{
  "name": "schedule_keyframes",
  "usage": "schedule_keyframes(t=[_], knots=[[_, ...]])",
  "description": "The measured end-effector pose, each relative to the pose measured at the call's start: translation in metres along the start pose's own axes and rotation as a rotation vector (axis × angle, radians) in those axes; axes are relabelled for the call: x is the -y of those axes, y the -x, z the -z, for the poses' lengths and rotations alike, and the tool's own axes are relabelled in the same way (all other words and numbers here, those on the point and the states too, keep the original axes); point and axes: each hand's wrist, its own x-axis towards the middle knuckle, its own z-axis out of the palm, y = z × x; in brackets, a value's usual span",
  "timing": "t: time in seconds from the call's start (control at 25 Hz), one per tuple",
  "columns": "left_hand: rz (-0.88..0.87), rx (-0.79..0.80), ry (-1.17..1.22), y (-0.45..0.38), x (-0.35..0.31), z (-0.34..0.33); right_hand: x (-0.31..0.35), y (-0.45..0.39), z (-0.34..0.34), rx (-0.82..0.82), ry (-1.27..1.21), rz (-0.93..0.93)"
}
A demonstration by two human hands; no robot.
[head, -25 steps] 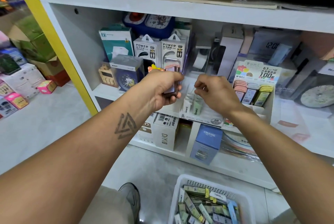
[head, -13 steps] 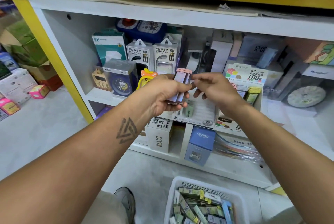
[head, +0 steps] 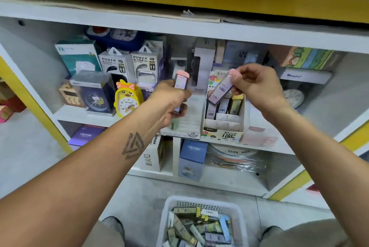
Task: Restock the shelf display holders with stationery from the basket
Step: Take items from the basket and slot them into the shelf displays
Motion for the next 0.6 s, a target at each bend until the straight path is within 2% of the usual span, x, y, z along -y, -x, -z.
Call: schedule_keyframes(t=[0.2, 0.4, 0.52, 0.6], knots=[[0.039, 0.005, -0.004, 0.002, -0.002, -0.013, -0.014, 0.002, -0.006, 0.07, 0.439, 0.164], [0.046, 0.043, 0.022, 0.005, -0.001, -0.011, -0.023, 0.009, -0.02, 0.159, 0.491, 0.178], [0.047, 0.065, 0.006, 0.005, 0.001, -0.009, -0.025, 0.012, -0.023, 0.205, 0.625, 0.276], [0.05, 0.09, 0.001, 0.005, 0.003, -0.01, -0.025, 0.011, -0.023, 0.173, 0.726, 0.326]])
